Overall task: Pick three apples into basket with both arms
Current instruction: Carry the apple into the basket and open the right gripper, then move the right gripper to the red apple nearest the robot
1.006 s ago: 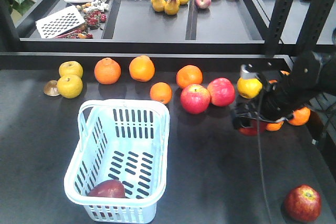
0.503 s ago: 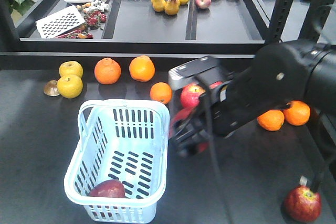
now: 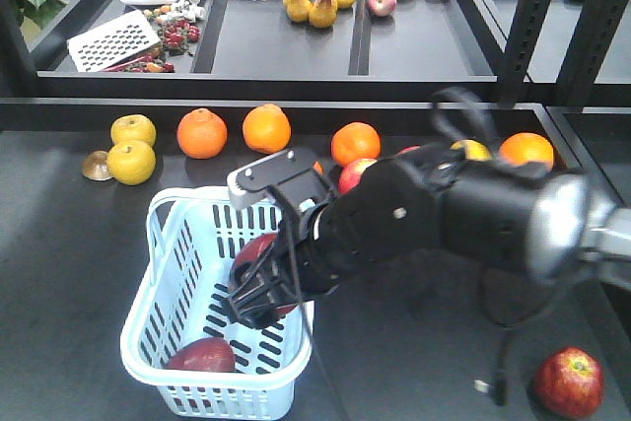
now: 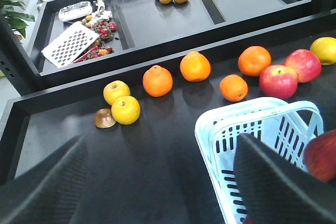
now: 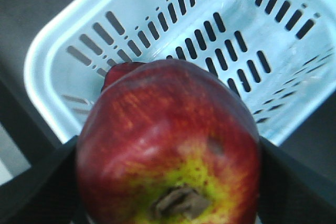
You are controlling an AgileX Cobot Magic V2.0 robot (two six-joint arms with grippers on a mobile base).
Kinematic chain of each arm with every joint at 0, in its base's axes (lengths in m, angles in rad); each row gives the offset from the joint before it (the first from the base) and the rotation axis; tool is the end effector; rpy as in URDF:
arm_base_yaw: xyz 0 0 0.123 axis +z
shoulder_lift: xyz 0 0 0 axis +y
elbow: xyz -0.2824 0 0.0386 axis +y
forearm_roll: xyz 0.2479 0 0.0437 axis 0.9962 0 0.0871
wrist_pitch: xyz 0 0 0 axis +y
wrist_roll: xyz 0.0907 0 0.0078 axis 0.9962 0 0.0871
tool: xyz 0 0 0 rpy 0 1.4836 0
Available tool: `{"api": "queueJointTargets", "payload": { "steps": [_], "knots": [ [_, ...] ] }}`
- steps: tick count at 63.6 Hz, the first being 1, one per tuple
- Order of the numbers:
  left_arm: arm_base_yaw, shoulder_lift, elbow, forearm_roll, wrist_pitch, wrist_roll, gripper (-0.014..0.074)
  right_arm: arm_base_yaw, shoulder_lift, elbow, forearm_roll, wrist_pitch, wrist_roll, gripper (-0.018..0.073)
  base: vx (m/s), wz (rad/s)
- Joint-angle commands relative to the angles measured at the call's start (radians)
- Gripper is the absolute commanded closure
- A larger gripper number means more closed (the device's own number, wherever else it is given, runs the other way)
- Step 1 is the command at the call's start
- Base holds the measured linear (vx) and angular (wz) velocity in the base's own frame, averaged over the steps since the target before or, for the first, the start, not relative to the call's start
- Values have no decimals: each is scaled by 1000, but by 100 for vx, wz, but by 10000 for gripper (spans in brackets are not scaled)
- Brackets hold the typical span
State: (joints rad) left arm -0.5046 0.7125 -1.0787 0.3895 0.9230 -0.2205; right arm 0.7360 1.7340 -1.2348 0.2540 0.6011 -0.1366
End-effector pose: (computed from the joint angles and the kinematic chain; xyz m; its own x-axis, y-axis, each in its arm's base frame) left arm 0.1062 -0.0271 0.4300 -0.3613 0.2238 -0.9052 0.2281 0.9625 0.1469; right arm 0.2665 0.2589 0.2393 -0.6747 -0.5120 -0.5316 -0.6734 0.7219 0.1593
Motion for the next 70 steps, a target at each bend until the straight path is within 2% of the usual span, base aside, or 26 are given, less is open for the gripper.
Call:
{"api": "queueJointTargets", "payload": {
  "steps": [1, 17, 24, 40, 52, 63, 70],
  "knots": [
    [-1, -1, -24, 18, -60, -9, 53, 3, -10, -25, 60, -87, -25, 174, 0, 0],
    [-1, -1, -24, 18, -60, -9, 53, 13, 9, -25, 62, -130, -32, -88, 0, 0],
    [-1, -1, -24, 18, -60, -9, 53, 12, 9, -25, 61, -137, -32, -143, 0, 0],
    [-1, -1, -24, 18, -60, -9, 53, 9, -7, -25, 35, -60, -13, -134, 0, 0],
    [-1, -1, -24, 18, -60, -9, 53, -27, -64, -25, -96, 75, 62, -125, 0, 0],
    [-1, -1, -24, 18, -60, -9, 53, -88, -133, -22, -180, 227, 78, -113, 0, 0],
    [-1, -1, -24, 18, -60, -9, 53, -144, -183, 49, -254, 235, 115, -107, 0, 0]
  ]
}}
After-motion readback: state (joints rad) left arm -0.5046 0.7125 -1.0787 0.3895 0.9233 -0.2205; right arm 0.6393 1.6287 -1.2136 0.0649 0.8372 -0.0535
